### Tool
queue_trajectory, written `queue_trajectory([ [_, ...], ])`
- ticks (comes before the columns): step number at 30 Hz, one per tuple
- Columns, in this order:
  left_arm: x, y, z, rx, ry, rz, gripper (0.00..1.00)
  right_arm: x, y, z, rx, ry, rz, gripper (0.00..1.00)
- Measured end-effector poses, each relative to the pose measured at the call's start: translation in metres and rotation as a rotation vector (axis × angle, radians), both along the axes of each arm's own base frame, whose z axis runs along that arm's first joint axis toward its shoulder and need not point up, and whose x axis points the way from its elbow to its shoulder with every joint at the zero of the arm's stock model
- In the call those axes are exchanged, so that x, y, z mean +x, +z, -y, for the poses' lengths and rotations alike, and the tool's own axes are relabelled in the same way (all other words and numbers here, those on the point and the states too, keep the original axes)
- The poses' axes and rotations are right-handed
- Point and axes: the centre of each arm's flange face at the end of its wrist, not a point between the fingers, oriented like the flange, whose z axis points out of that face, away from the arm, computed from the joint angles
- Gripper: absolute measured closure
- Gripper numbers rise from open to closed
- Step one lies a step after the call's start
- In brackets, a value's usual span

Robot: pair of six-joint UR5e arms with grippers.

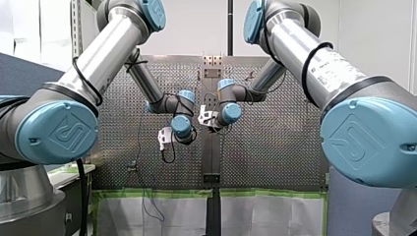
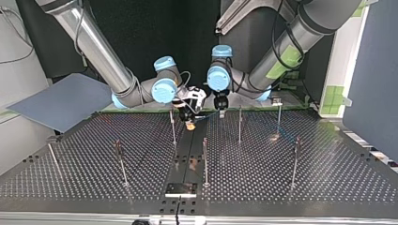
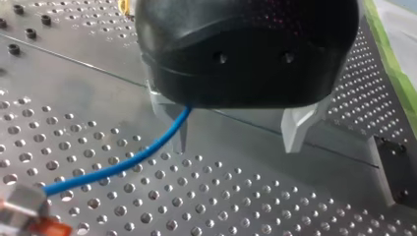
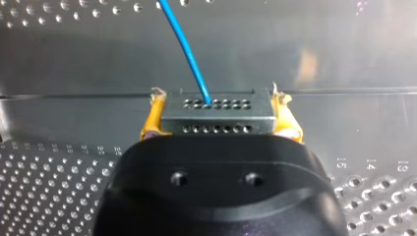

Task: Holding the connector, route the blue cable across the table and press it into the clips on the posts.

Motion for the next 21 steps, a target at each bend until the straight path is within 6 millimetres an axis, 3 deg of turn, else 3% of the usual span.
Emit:
queue_trajectory([
  [1,0.000,0.000,0.000,0.000,0.001,0.001,0.25,0.000,0.000,0.000,0.000,-0.001,0.000,1.00],
  [2,0.000,0.000,0.001,0.000,0.001,0.003,0.44,0.000,0.000,0.000,0.000,-0.001,0.000,1.00],
  [3,0.000,0.001,0.001,-0.002,0.002,0.006,0.44,0.000,0.000,0.000,0.000,-0.001,0.000,1.00],
  [5,0.000,0.001,0.002,-0.008,0.003,0.011,0.61,0.000,0.000,0.000,-0.001,-0.001,0.000,1.00],
  [6,0.001,0.001,0.003,-0.014,0.003,0.017,0.61,0.000,0.000,0.000,0.000,-0.001,0.000,1.00],
  [8,0.001,0.002,0.004,-0.023,0.002,0.028,0.80,0.000,0.000,0.001,-0.002,-0.001,0.001,1.00],
  [9,0.002,0.003,0.006,-0.030,0.002,0.037,0.80,0.000,0.000,0.001,-0.002,-0.001,0.002,1.00],
  [11,0.003,0.005,0.008,-0.041,0.002,0.048,0.97,0.000,0.000,0.001,-0.005,0.000,0.004,1.00],
  [21,0.003,0.018,0.008,-0.072,0.064,0.087,1.00,0.003,0.001,0.001,-0.012,0.018,0.015,1.00],
])
